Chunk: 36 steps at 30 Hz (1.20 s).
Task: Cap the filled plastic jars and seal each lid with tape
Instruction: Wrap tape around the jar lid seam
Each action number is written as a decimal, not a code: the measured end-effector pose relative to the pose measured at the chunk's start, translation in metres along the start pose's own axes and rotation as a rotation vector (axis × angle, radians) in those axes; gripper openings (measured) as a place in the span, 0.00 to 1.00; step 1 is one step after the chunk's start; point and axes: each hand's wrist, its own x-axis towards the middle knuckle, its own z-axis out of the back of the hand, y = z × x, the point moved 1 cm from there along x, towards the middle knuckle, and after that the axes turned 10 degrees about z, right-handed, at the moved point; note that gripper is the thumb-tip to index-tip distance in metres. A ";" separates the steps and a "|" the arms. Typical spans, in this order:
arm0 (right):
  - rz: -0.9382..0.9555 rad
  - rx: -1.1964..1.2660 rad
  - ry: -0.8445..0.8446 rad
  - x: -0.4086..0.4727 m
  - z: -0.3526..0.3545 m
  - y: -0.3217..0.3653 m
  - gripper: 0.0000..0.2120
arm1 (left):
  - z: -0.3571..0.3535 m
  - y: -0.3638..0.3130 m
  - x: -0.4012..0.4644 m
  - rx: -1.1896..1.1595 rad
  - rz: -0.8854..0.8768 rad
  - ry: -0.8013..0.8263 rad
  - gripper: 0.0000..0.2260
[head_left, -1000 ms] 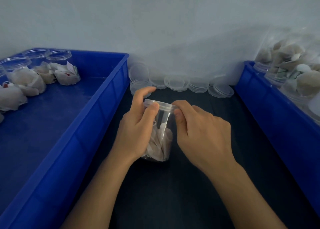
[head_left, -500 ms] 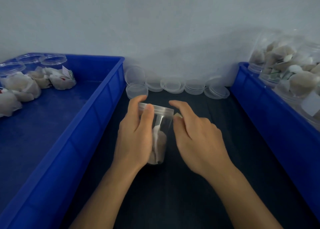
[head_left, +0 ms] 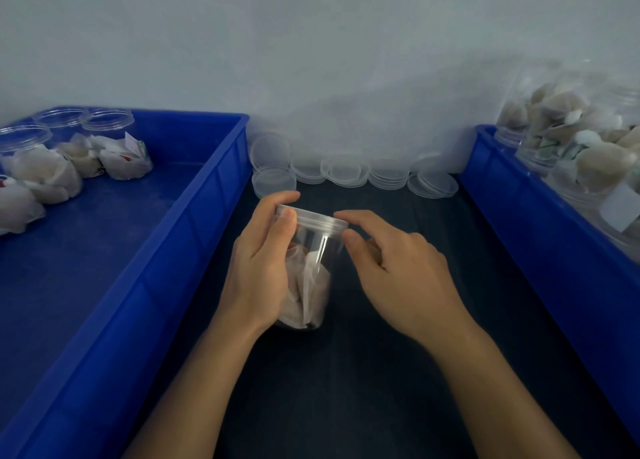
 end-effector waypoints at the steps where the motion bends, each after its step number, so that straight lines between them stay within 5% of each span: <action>1: 0.004 -0.001 -0.003 0.000 0.000 0.000 0.16 | 0.001 0.000 0.000 -0.005 -0.002 0.004 0.15; 8: 0.019 -0.038 -0.028 -0.001 -0.002 0.002 0.16 | 0.001 -0.004 -0.002 0.062 0.029 0.006 0.15; 14: 0.040 -0.103 -0.063 -0.003 -0.002 0.006 0.16 | -0.002 -0.016 -0.016 0.412 -0.149 -0.370 0.16; 21: 0.055 -0.112 -0.063 -0.005 -0.004 0.011 0.17 | -0.012 -0.013 -0.019 0.496 -0.054 -0.151 0.31; 36: 0.062 -0.125 0.050 -0.004 -0.005 0.001 0.20 | 0.001 -0.007 -0.012 0.297 -0.025 -0.044 0.22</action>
